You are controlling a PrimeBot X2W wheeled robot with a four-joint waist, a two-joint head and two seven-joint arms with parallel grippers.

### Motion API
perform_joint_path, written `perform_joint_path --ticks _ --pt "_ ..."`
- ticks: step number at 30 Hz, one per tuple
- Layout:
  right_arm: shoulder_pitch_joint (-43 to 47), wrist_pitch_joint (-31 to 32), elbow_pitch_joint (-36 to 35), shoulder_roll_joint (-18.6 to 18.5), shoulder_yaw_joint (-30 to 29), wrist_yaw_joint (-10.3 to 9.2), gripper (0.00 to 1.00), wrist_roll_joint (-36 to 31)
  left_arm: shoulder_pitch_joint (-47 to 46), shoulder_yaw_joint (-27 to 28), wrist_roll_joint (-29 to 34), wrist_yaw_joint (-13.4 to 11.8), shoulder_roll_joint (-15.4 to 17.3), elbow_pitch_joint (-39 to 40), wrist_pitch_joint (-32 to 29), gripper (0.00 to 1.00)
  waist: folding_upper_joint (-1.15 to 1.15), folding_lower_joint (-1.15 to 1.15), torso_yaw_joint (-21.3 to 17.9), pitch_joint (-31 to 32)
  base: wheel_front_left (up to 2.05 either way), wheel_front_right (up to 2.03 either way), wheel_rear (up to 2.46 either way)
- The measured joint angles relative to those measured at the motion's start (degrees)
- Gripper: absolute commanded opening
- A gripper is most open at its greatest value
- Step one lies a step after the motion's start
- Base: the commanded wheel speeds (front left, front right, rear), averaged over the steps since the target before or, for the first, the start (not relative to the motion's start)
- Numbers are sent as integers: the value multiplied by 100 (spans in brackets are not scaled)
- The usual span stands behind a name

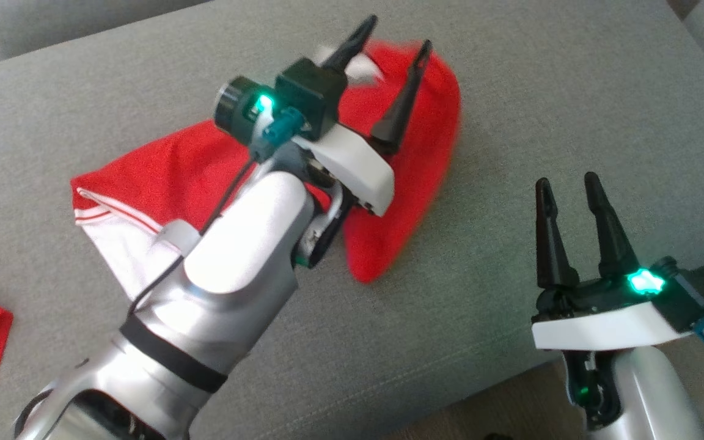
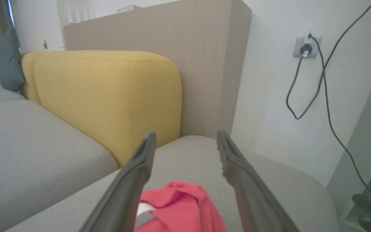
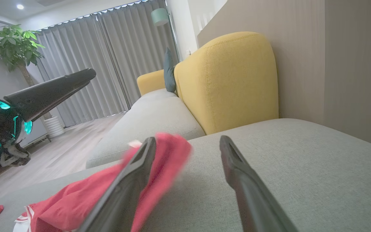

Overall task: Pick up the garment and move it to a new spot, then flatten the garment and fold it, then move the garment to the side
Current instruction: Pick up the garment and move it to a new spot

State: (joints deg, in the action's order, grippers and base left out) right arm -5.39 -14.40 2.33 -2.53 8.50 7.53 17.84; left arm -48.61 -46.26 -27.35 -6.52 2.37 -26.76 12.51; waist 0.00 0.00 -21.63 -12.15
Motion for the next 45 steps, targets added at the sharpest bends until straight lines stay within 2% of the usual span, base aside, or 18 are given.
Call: perform_joint_path --ticks 5,9,12,18,22,26,27,28,29,33,37,45 --pt "3 0 -4 0 -153 0 100 -12 -16 -163 -256 -211 -5 -80 155 100 0 0 140 -12 0 0 0" --pt "13 -7 7 0 -196 0 100 -70 -5 103 -260 -302 42 -171 180 100 0 0 407 67 0 0 0" --pt "23 -8 34 0 -215 0 100 -136 143 530 -253 -370 224 53 208 100 0 0 662 156 0 0 0" --pt "68 -8 152 -1 -221 0 100 -248 1373 1313 -132 -460 847 809 216 100 0 0 1206 399 0 0 0" --pt "215 -9 226 -1 -238 0 100 -368 2377 1629 58 -457 1025 1389 215 100 0 0 1560 555 0 0 0" --pt "361 -9 313 0 -218 0 100 -472 3326 2045 86 -454 973 1956 215 100 0 0 1841 744 0 0 0" --pt "361 -9 313 0 -218 0 100 -472 3326 2045 86 -454 973 1956 215 100 0 0 1841 744 0 0 0" --pt "436 -9 345 0 -220 0 100 -489 3771 2231 188 -422 900 2158 215 100 0 0 1950 832 0 0 0" --pt "436 -9 345 0 -220 0 100 -489 3771 2231 188 -422 900 2158 215 100 0 0 1950 832 0 0 0" --pt "506 -9 365 0 -243 0 100 -497 4381 2606 410 -272 604 2396 215 100 0 0 2106 950 0 0 0" --pt "505 -9 372 0 -254 0 100 -532 4478 2838 653 8 383 2476 215 100 0 0 2170 974 0 0 0" --pt "505 -9 398 0 -257 0 100 -531 4480 3198 983 316 180 2475 215 100 0 0 2179 916 0 0 0"
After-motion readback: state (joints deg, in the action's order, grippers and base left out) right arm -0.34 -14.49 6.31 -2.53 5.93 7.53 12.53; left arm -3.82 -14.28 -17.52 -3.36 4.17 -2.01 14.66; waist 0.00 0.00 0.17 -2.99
